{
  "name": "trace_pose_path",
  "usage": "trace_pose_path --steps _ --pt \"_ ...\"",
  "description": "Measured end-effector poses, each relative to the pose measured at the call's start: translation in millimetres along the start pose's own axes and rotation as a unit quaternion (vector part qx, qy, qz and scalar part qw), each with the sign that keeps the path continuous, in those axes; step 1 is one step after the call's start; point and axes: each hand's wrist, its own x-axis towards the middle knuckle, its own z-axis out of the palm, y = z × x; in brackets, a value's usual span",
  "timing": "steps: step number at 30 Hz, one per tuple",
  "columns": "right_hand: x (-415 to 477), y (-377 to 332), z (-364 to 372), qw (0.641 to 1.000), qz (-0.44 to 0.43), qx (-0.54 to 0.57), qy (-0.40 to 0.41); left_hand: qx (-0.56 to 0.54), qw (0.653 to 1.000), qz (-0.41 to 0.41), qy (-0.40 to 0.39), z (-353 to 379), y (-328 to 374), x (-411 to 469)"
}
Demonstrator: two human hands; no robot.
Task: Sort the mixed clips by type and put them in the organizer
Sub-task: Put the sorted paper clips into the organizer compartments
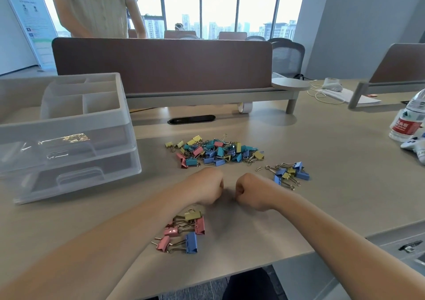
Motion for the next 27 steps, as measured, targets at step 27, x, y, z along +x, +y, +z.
trace_pose_path --steps 27 --pt "73.9 -230.6 -150.8 0.955 -0.194 0.061 0.216 0.015 0.947 -0.095 0.306 -221.8 -185.4 -88.1"
